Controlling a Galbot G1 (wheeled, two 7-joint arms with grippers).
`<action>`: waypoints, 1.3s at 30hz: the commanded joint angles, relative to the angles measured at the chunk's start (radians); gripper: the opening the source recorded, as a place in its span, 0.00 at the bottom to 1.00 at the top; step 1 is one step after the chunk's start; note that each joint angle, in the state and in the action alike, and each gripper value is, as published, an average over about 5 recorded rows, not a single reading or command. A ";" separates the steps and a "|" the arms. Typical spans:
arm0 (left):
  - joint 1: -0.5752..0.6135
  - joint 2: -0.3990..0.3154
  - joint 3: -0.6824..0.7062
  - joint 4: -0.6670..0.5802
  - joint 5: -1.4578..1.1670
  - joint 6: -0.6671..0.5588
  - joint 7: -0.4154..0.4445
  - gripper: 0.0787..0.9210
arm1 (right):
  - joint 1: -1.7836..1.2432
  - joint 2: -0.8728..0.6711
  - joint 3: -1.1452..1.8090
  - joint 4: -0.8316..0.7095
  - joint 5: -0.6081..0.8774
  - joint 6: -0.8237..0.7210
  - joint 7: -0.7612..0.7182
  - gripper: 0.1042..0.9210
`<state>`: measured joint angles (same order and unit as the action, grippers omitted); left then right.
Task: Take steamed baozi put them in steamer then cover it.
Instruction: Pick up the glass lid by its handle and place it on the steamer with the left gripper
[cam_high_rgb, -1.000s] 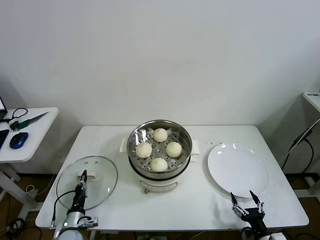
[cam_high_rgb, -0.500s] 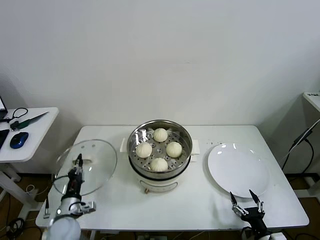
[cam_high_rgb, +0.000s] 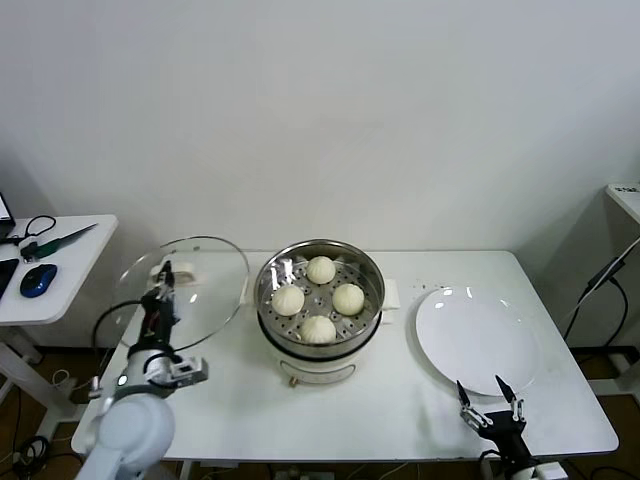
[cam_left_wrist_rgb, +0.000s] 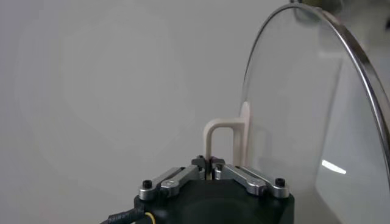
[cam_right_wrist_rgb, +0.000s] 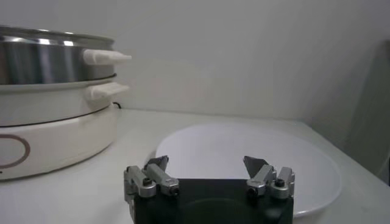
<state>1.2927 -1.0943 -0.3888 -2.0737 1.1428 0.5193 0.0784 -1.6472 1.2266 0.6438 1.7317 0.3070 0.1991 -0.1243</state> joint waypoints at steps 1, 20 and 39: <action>-0.102 -0.008 0.191 -0.117 0.062 0.149 0.129 0.06 | 0.011 0.006 -0.003 0.015 -0.022 -0.008 0.012 0.88; -0.291 -0.432 0.502 0.166 0.454 0.150 0.179 0.06 | 0.013 -0.002 -0.001 0.000 0.014 0.011 0.025 0.88; -0.295 -0.509 0.508 0.331 0.532 0.143 0.151 0.06 | -0.006 -0.005 0.019 0.007 0.031 0.030 0.028 0.88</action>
<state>1.0090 -1.5642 0.0978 -1.7859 1.6395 0.6604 0.2291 -1.6501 1.2214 0.6584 1.7362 0.3337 0.2249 -0.0970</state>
